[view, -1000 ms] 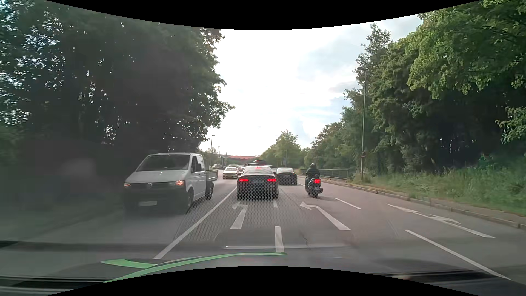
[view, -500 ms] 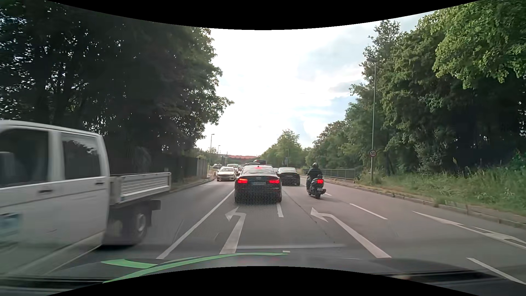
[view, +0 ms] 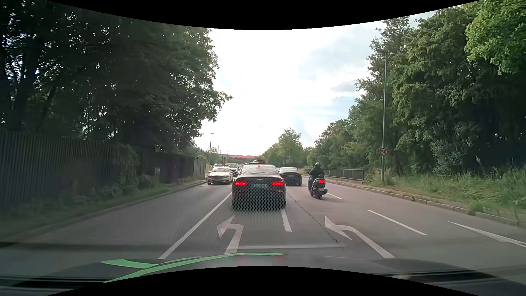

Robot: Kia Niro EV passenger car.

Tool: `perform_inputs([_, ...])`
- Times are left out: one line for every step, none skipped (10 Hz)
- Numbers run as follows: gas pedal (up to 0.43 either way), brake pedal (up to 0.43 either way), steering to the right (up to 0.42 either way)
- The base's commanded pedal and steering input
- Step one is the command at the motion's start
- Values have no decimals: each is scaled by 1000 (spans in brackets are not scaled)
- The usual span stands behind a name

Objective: Follow the waypoints while adhering to traffic rules and regulations

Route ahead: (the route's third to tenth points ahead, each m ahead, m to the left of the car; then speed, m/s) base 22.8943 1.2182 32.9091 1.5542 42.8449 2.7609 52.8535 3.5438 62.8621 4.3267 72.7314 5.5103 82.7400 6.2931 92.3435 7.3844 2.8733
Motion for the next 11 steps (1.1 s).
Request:
perform_inputs([0, 195, -7])
perform_inputs([0, 195, -7])
perform_inputs([0, 195, -8])
perform_inputs([0, 195, -8])
perform_inputs([0, 201, -7])
perform_inputs([0, 201, -8])
perform_inputs([0, 201, -8])
perform_inputs([0, 201, -8])
perform_inputs([0, 201, -8])
perform_inputs([0, 201, -8])
perform_inputs([0, 201, -8])
